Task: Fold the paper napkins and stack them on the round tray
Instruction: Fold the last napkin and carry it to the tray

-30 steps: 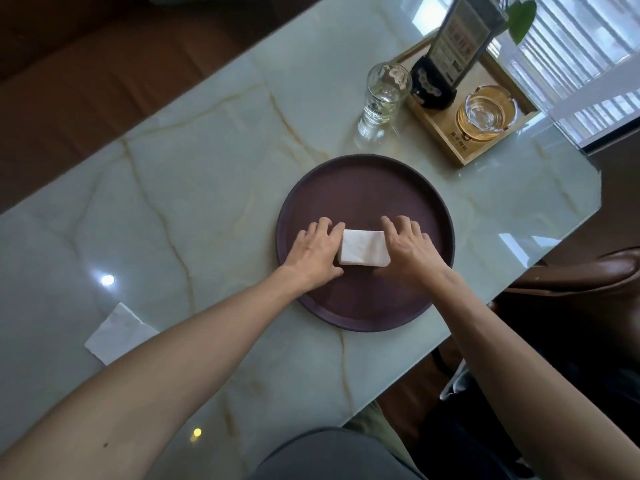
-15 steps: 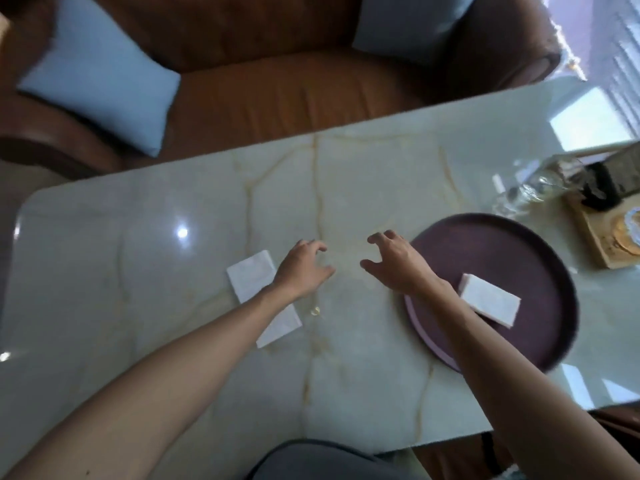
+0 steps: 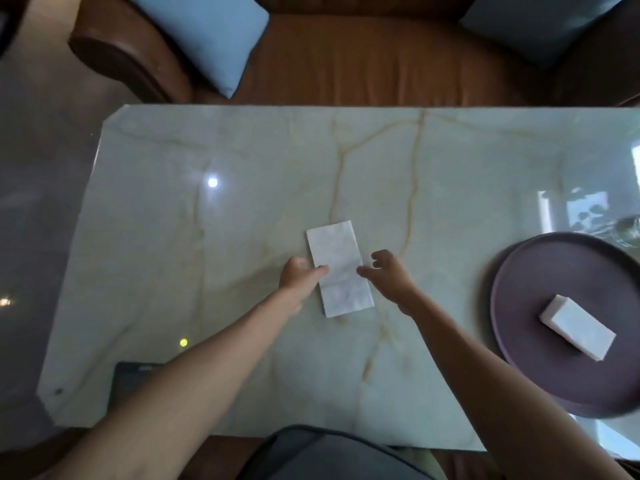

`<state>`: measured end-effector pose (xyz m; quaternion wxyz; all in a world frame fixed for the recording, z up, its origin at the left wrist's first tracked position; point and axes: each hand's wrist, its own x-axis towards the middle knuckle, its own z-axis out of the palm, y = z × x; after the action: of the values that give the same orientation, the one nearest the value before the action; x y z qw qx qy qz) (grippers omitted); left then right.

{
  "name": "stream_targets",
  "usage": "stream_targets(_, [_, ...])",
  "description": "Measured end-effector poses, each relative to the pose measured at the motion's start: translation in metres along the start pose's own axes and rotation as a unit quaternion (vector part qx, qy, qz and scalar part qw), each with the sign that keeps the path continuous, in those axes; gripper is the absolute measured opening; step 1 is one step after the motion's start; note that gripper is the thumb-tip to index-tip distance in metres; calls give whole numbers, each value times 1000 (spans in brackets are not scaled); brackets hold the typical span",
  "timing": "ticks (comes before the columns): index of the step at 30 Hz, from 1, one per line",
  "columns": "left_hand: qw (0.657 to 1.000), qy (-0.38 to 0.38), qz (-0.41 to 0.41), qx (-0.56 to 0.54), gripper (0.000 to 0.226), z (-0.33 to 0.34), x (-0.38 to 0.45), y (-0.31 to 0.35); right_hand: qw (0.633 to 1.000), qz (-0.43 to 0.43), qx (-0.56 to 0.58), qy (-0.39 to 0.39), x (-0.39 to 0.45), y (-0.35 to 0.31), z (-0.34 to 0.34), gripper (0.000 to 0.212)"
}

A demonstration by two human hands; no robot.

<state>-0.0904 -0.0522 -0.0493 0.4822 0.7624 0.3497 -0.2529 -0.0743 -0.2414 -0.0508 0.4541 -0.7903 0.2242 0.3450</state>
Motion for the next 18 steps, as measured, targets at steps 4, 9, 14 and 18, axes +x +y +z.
stream_targets(4, [995,-39,-51,-83,28,3,-1,-11,994,32,97,23,0,3,21,58])
stream_targets(9, [987,-83,-62,-127,23,6,3,-18,986,70,150,33,2,5,35,34])
stream_targets(14, [986,-118,-59,-106,26,5,2,-22,990,51,132,15,-3,5,33,5])
stream_targets(18, [991,-93,-37,-87,47,5,3,-27,990,7,137,18,-14,3,25,15])
